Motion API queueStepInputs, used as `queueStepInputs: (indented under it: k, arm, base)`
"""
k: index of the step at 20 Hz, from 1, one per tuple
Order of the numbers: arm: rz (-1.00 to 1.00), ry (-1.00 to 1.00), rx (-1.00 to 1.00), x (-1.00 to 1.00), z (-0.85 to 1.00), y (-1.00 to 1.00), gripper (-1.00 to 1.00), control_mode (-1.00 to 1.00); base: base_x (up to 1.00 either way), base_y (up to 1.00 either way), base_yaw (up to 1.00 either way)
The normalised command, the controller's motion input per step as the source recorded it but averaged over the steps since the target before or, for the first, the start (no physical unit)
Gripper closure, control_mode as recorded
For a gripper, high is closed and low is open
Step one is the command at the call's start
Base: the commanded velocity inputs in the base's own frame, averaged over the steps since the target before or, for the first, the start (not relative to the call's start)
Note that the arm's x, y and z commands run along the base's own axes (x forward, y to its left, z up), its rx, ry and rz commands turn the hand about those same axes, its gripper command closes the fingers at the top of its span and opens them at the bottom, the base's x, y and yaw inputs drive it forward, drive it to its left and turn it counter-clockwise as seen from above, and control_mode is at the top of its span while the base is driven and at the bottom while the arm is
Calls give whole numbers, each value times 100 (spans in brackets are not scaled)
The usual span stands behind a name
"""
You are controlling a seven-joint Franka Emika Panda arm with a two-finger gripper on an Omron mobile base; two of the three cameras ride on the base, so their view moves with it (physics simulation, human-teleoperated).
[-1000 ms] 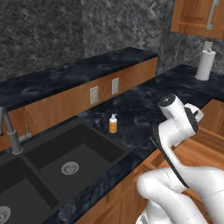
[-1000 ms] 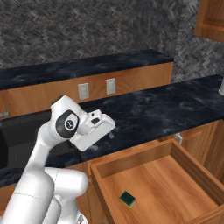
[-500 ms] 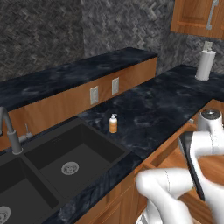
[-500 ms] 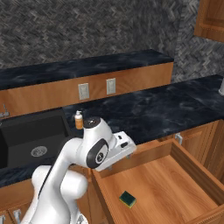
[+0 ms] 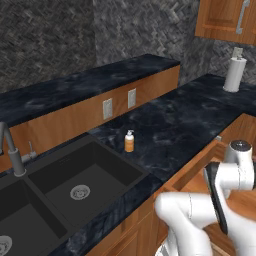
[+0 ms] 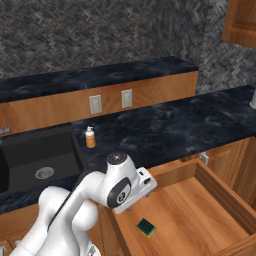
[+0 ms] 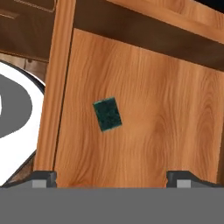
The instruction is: Restock the sink supplies by placing the sponge and soap dispenser on the counter and next to the sink. Make sure the soap dispenser is upright.
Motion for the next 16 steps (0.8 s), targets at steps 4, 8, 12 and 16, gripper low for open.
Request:
queueStepInputs:
  k: [4, 8, 12, 16]
  arm:
    - [2, 11, 9, 14, -38, 0, -100, -100]
    - [3, 6, 11, 14, -38, -4, -100, -100]
    - [7, 5, 17, 23, -40, -13, -100, -100]
    - [11, 2, 18, 34, -30, -36, -100, -100]
  base:
    - [0, 0, 0]
    - [0, 0, 0]
    - [0, 0, 0]
    - [0, 0, 0]
